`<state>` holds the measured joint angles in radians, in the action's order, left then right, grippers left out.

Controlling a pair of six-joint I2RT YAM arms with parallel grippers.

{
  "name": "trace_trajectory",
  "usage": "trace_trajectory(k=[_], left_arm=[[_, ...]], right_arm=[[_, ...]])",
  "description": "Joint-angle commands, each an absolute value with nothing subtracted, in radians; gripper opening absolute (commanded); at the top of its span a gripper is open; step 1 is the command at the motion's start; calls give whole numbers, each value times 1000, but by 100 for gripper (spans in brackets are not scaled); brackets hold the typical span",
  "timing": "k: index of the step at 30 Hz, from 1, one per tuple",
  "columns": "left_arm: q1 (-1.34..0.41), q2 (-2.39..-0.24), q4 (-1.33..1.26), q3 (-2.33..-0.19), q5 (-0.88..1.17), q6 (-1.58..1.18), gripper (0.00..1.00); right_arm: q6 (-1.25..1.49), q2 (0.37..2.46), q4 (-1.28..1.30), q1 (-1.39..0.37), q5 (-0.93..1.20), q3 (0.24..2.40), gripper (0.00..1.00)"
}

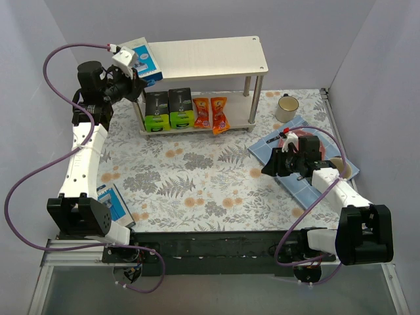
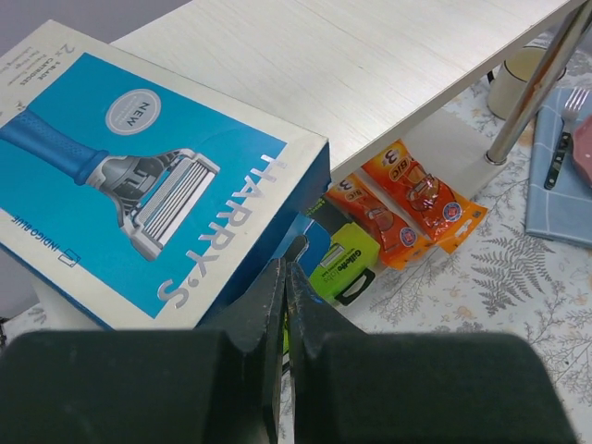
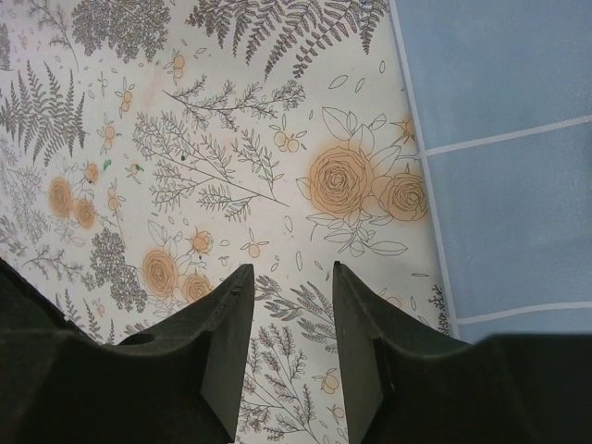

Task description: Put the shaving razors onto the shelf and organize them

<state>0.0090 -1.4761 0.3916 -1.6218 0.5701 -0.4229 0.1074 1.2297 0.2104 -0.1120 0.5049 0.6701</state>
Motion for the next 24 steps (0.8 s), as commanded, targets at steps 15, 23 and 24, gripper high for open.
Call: trace_trajectory(k=[15,23,24], left_arm=[[14,-1465,414,-1664,436,-348,0],[14,-1523,411,-1732,449,-354,0],[14,-1528,411,-1738,451,-357,0]], right_arm=[[120,1256,152,-104,529,657,47],[126,1244,141,-101,531,630,47],[124,1243,140,-101,529,627,47]])
